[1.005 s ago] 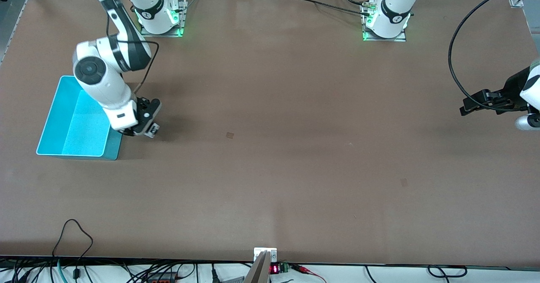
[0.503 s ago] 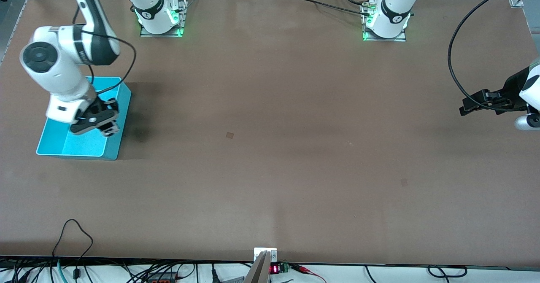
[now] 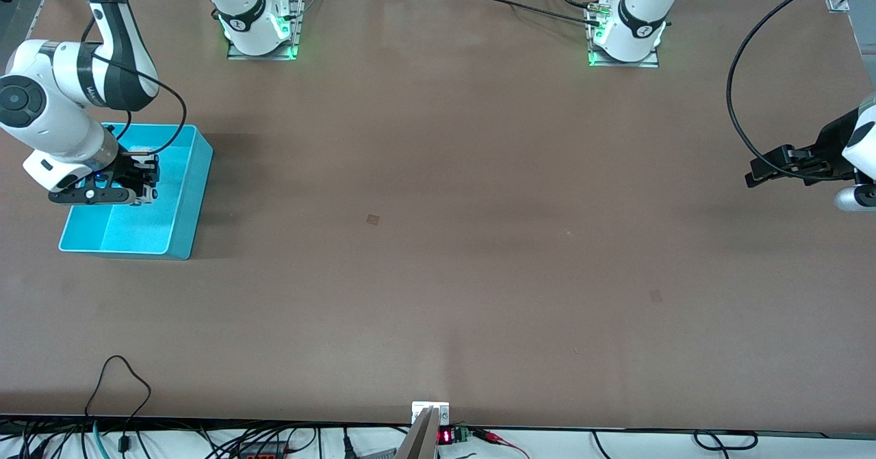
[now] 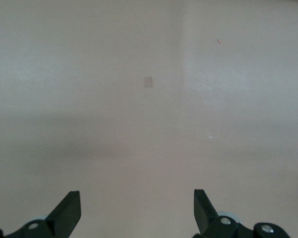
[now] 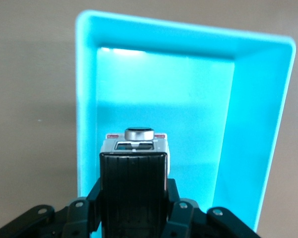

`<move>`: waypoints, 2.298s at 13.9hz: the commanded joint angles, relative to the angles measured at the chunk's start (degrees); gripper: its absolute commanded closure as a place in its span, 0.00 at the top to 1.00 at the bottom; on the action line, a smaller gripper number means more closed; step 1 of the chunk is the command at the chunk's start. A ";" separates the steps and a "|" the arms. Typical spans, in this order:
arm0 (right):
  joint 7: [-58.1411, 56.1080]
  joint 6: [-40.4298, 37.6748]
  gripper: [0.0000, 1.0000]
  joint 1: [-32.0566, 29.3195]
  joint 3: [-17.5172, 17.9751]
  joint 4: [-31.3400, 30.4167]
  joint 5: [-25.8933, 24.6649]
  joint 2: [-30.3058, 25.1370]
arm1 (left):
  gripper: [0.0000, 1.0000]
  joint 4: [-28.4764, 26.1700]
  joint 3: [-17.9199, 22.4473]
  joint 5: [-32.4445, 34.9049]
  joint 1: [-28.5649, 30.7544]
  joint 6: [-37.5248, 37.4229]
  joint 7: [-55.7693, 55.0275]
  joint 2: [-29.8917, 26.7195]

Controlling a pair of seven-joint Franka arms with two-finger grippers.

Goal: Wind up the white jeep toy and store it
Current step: 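Lift the jeep with the right gripper and carry it over the bin, then lower the jeep into the turquoise bin and open the right gripper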

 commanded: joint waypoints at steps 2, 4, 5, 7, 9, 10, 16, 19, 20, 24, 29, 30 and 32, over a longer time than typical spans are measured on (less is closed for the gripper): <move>5.65 -0.85 0.00 -0.27 -1.35 -0.28 0.08 1.75 | 1.00 -0.94 -0.02 0.92 -0.23 -0.55 -0.52 -1.07; 4.97 1.42 0.00 -2.55 -1.53 -0.45 -0.01 3.42 | 1.00 -0.94 -0.02 0.83 -0.14 -0.64 -0.61 -1.07; 4.44 2.13 0.00 -2.73 -1.53 -0.37 -0.09 4.30 | 1.00 -0.94 0.07 0.83 -0.14 -0.64 -0.61 -1.07; 2.94 4.15 0.00 -3.17 -1.62 -0.36 -0.10 5.44 | 1.00 -0.94 0.24 0.83 -0.06 -0.46 -0.52 -0.99; 2.33 6.95 0.00 -3.78 -1.53 -0.36 -0.36 7.11 | 1.00 -0.94 0.24 0.83 -0.06 -0.38 -0.52 -0.98; 1.28 8.28 0.00 -4.22 -1.53 -0.36 -0.36 8.17 | 1.00 -0.94 0.24 0.83 -0.06 -0.38 -0.52 -1.07; -4.79 13.03 0.00 -6.42 -1.53 -0.28 -0.36 11.87 | 1.00 -0.85 0.24 0.83 -0.06 -0.29 -0.52 -0.98; -5.06 13.38 0.00 -6.51 -1.44 -0.19 -0.36 12.92 | 1.00 -0.85 0.24 0.83 -0.14 -0.29 -0.52 -0.98; -5.06 13.74 0.00 -6.51 -1.44 -0.19 -0.36 13.44 | 1.00 -0.85 0.24 0.83 -0.06 -0.29 -0.52 -0.98; -4.97 14.61 0.00 -6.51 -1.27 -0.10 -0.36 14.15 | 1.00 -0.85 0.24 0.83 -0.14 -0.29 -0.52 -0.98; -4.62 15.93 0.01 -6.60 -1.18 -0.10 -0.10 15.65 | 1.00 -0.85 0.24 0.83 -0.06 -0.20 -0.52 -0.98; -4.45 15.94 0.04 -6.60 -1.18 -0.01 -0.10 15.73 | 1.00 -0.85 0.24 0.83 -0.06 -0.20 -0.52 -0.98; -4.71 15.94 0.18 -6.69 -1.18 0.07 -0.10 15.91 | 1.00 -0.85 0.24 0.83 -0.06 -0.20 -0.52 -0.98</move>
